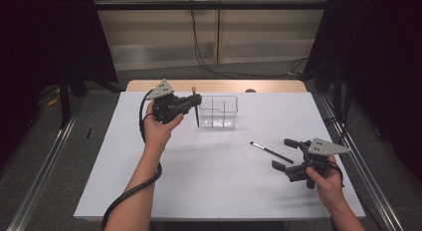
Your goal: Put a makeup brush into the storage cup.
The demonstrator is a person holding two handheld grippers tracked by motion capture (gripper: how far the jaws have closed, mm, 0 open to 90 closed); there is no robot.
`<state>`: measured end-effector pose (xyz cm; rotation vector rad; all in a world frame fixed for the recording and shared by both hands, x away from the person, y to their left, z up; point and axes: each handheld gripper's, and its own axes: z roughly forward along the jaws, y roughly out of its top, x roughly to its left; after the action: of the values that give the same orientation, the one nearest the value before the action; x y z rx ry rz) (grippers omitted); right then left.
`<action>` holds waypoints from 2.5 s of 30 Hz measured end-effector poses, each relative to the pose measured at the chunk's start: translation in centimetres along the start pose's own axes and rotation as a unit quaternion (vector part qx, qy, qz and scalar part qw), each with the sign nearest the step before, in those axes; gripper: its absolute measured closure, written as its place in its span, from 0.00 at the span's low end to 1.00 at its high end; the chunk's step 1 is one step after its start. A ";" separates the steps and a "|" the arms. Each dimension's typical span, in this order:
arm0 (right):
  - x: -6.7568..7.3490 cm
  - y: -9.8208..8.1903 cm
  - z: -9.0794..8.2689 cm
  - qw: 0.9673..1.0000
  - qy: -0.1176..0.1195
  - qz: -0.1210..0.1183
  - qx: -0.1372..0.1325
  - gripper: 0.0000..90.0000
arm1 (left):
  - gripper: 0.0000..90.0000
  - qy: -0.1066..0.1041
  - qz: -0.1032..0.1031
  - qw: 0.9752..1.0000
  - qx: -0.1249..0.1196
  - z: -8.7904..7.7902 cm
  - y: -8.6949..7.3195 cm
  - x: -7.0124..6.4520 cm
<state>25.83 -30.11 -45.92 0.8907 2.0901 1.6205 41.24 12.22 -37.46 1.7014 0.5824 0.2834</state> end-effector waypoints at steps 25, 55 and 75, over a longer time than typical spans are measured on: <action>-0.2 0.0 -0.3 1.000 -0.002 -0.002 -0.006 0.05 | 0.93 0.006 -0.008 1.000 -0.005 1.5 1.8 1.0; -0.3 0.0 -0.3 1.000 0.001 -0.003 -0.008 0.05 | 0.93 0.020 -0.004 1.000 0.003 3.4 3.4 1.7; -0.4 0.0 -0.3 1.000 0.002 -0.002 -0.008 0.05 | 0.93 0.034 0.000 0.999 -0.003 4.1 4.1 2.2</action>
<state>25.97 -30.57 -45.89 0.8789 2.0763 1.6365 46.06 9.41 -34.69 1.6901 0.6310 0.3426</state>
